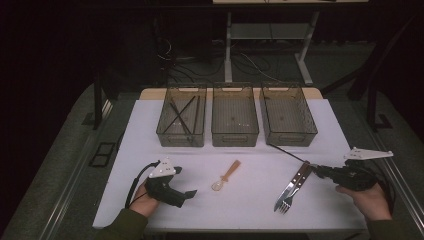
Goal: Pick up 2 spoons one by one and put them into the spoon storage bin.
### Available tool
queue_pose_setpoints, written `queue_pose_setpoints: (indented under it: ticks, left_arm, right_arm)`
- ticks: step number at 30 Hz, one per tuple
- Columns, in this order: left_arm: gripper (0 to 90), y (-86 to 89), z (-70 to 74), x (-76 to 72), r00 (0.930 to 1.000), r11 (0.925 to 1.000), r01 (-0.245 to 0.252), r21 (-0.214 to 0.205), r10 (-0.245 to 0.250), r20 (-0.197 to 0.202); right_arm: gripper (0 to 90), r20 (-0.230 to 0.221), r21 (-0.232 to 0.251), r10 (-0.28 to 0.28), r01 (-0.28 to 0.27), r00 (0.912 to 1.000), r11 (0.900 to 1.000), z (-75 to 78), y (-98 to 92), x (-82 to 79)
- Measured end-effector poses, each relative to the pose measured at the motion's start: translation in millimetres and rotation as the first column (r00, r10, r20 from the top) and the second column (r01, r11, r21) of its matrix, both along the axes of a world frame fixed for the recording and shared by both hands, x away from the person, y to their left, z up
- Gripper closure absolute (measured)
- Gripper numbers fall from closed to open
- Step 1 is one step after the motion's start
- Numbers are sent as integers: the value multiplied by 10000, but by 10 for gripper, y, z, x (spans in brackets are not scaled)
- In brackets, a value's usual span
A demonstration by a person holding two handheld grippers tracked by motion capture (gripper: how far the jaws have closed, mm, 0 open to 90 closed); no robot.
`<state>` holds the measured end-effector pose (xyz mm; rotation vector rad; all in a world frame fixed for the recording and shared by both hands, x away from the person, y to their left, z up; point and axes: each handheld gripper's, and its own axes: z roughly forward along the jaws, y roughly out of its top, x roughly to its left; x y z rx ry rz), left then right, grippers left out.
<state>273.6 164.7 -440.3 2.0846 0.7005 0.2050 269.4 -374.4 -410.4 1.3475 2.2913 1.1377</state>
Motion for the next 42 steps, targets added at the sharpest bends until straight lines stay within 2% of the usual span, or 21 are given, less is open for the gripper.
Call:
queue_pose_setpoints:
  ticks: [13,42]
  left_arm:
    - [27,6,3,1,10000,10000,16,-87,-17,-49]
    - [28,1,8,-6,10000,10000,49,-69,-49,13]
  right_arm:
    - [872,252,-34,278,-277,9993,9996,73,289,183]
    - [872,774,428,336,-369,9964,9984,286,806,625]
